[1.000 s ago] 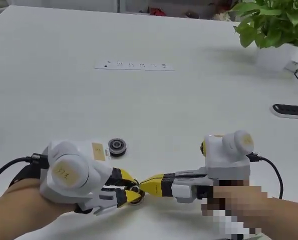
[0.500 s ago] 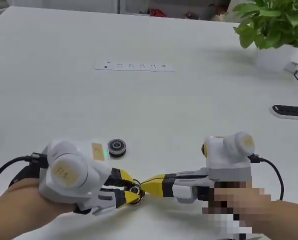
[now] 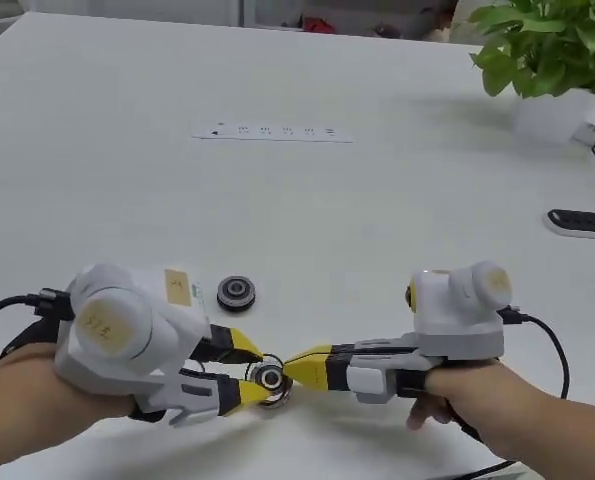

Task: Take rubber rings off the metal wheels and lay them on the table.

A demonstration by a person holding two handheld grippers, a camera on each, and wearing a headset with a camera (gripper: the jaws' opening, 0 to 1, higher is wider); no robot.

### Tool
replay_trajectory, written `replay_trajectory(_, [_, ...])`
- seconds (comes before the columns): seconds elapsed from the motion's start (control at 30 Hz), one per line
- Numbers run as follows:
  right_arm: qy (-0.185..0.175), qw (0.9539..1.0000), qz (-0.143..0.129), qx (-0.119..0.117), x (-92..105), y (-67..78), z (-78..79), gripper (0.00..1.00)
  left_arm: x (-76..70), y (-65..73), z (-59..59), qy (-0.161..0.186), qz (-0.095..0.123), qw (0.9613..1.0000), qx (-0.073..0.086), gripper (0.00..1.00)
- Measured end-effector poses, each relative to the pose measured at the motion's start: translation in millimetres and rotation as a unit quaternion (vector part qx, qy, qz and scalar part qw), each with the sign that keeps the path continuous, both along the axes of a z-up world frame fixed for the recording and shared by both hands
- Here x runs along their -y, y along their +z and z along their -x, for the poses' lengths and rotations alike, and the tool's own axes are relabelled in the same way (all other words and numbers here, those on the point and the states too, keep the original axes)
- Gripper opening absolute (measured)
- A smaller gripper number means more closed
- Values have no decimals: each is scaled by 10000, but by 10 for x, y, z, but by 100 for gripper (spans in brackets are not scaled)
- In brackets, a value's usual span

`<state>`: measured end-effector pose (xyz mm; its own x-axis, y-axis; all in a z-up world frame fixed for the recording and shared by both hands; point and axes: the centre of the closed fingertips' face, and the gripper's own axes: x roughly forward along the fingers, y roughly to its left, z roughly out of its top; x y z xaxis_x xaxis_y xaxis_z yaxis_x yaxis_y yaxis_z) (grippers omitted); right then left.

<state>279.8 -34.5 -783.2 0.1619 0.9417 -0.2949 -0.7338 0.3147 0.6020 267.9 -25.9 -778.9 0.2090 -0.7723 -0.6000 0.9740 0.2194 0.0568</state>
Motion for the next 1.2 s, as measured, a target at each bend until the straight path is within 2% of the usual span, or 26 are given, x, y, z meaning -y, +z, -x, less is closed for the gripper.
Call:
replay_trajectory(0.2, [25, 10000, -10, -10, -7, 1, 9, 0, -80, 63, 4, 79, 71, 9999, -3, 26])
replay_trajectory(0.33, [36, 10000, -4, -7, -9, 3, 15, 0, -119, 121, -6, 135, 145, 9998, 52, 29])
replay_trajectory(0.5, [37, 10000, -7, -3, -6, 7, 13, 0, -162, 185, -4, 230, 278, 9993, -4, 35])
replay_trajectory(0.83, [50, 10000, -28, 21, -14, 39, 13, 0, -252, 240, 37, 322, 352, 9989, -35, 42])
replay_trajectory(1.2, [136, 9999, -58, 47, -32, 92, 38, 0, -320, 335, 73, 398, 399, 9984, 25, 51])
